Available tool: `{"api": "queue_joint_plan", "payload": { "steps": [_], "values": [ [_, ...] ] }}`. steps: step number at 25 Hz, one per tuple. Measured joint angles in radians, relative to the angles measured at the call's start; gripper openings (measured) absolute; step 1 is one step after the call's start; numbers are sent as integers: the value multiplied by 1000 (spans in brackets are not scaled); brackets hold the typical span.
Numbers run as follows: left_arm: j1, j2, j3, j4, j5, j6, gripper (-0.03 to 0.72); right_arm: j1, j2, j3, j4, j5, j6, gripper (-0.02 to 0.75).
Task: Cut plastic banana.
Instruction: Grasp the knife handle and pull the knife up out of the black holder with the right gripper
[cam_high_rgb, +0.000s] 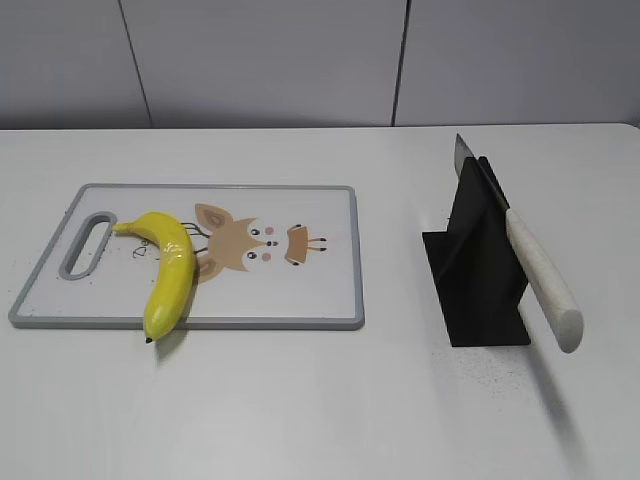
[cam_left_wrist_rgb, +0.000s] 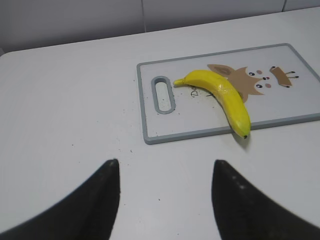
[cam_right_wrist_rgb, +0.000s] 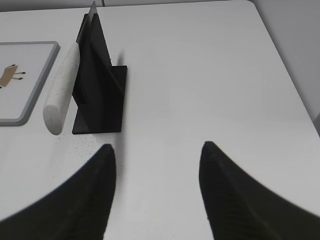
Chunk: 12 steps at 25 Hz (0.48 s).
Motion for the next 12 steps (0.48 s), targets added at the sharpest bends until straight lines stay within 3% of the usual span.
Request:
{"api": "queue_joint_plan", "payload": {
  "steps": [12],
  "values": [
    [0, 0, 0, 0, 0, 0, 562, 0, 0, 0, 0, 0, 0, 428]
  ]
}}
